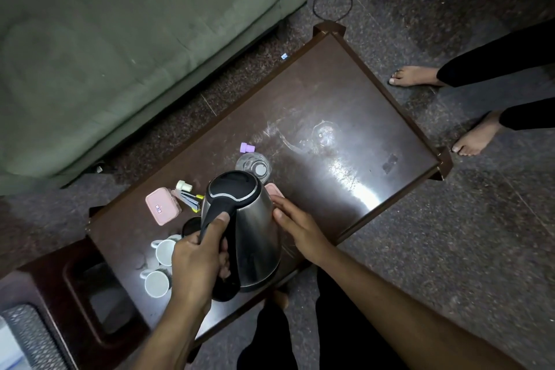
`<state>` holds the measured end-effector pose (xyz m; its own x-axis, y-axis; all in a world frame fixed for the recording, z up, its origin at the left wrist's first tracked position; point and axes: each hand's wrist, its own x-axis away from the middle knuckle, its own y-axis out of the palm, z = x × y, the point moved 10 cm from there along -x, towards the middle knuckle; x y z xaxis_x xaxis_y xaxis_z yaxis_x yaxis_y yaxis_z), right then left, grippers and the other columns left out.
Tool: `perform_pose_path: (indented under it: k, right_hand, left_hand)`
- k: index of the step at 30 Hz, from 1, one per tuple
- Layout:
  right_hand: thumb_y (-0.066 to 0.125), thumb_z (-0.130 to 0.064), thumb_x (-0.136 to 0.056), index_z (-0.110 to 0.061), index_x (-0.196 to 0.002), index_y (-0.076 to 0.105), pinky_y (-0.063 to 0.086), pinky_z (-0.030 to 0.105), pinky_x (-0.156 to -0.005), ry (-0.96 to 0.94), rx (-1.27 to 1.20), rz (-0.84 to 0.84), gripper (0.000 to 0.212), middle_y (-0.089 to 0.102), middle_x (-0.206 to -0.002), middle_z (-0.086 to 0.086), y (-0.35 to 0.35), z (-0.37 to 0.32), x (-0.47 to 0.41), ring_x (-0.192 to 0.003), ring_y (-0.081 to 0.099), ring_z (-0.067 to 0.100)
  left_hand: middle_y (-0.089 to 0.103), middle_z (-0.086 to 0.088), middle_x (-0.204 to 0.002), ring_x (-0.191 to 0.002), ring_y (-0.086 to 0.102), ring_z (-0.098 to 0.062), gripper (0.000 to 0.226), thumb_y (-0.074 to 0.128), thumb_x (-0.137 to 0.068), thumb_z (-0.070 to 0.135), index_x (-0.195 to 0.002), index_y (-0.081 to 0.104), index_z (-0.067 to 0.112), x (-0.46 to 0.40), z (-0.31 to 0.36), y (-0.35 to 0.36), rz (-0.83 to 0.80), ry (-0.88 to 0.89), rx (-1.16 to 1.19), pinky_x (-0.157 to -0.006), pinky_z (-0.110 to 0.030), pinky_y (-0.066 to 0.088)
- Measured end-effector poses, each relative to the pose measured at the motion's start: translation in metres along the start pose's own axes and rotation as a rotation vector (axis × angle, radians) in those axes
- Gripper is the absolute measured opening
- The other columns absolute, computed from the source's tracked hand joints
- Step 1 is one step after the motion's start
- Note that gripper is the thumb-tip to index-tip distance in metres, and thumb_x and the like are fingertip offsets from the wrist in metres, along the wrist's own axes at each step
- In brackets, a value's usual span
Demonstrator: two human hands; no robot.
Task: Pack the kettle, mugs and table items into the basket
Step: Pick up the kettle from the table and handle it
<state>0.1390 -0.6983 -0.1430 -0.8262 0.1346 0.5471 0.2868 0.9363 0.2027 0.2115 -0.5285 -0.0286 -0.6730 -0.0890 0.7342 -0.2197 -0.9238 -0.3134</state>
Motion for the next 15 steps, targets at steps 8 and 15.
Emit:
perform_pose_path:
  k: [8, 15]
  right_hand:
    - [0.049, -0.054, -0.100, -0.061, -0.125, 0.056, 0.038, 0.003, -0.097, 0.024, 0.082, 0.045, 0.027, 0.063, -0.127, -0.037, 0.004, 0.002, -0.001, -0.123, 0.055, -0.014]
    - [0.047, -0.059, -0.097, -0.049, -0.123, 0.060, 0.046, 0.017, -0.098, -0.005, 0.170, 0.103, 0.031, 0.069, -0.124, -0.022, -0.003, -0.001, 0.002, -0.115, 0.062, -0.009]
  left_hand:
    - [0.037, -0.006, -0.041, -0.033, 0.031, -0.018, 0.049, 0.076, -0.077, 0.051, -0.049, 0.055, 0.016, -0.009, 0.005, -0.002, -0.023, -0.035, 0.003, -0.038, -0.021, 0.032]
    - [0.035, -0.006, -0.043, -0.035, 0.030, -0.018, 0.050, 0.078, -0.066, 0.058, -0.051, 0.056, 0.016, -0.015, 0.005, 0.001, -0.053, -0.083, -0.008, -0.040, -0.022, 0.033]
